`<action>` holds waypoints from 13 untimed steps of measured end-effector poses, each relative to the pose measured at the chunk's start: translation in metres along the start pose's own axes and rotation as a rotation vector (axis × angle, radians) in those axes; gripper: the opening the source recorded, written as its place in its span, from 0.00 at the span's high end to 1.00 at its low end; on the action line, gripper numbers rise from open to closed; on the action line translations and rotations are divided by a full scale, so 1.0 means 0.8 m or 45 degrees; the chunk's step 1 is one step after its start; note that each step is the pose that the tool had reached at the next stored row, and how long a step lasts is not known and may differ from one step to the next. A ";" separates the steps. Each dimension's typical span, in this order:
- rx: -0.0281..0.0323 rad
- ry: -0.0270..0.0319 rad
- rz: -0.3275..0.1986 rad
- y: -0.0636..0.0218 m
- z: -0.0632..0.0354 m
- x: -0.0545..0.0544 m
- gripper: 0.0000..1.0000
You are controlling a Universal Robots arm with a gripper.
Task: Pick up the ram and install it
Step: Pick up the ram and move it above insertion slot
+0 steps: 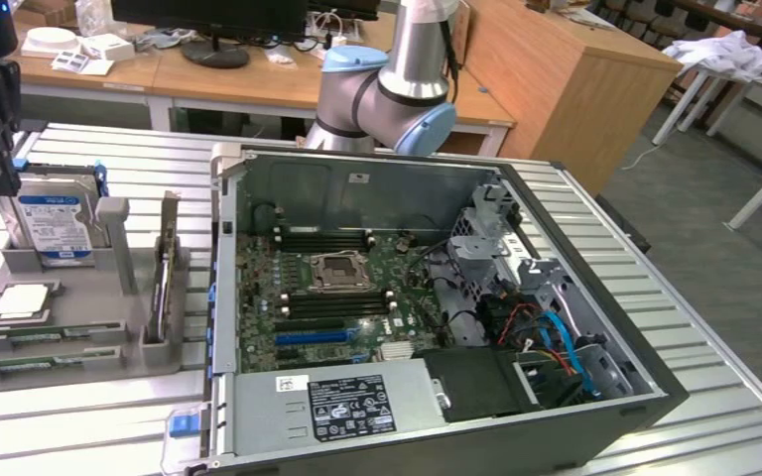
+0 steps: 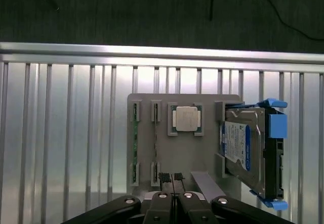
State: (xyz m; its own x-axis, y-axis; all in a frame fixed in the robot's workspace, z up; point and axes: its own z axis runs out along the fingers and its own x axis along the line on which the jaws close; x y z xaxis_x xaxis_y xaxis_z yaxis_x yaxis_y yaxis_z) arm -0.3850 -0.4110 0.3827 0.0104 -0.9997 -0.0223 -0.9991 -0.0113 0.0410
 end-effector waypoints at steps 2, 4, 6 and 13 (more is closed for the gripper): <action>0.0000 0.0001 0.000 0.000 0.000 0.000 0.89; 0.0000 0.0000 0.001 0.000 0.000 0.000 0.89; 0.0000 0.0000 0.001 0.000 0.000 0.000 0.89; 0.0000 0.0000 0.001 0.000 0.000 0.000 0.89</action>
State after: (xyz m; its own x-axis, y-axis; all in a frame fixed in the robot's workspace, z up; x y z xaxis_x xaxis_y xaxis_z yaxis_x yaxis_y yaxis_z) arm -0.3849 -0.4110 0.3827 0.0097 -0.9997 -0.0223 -0.9991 -0.0106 0.0410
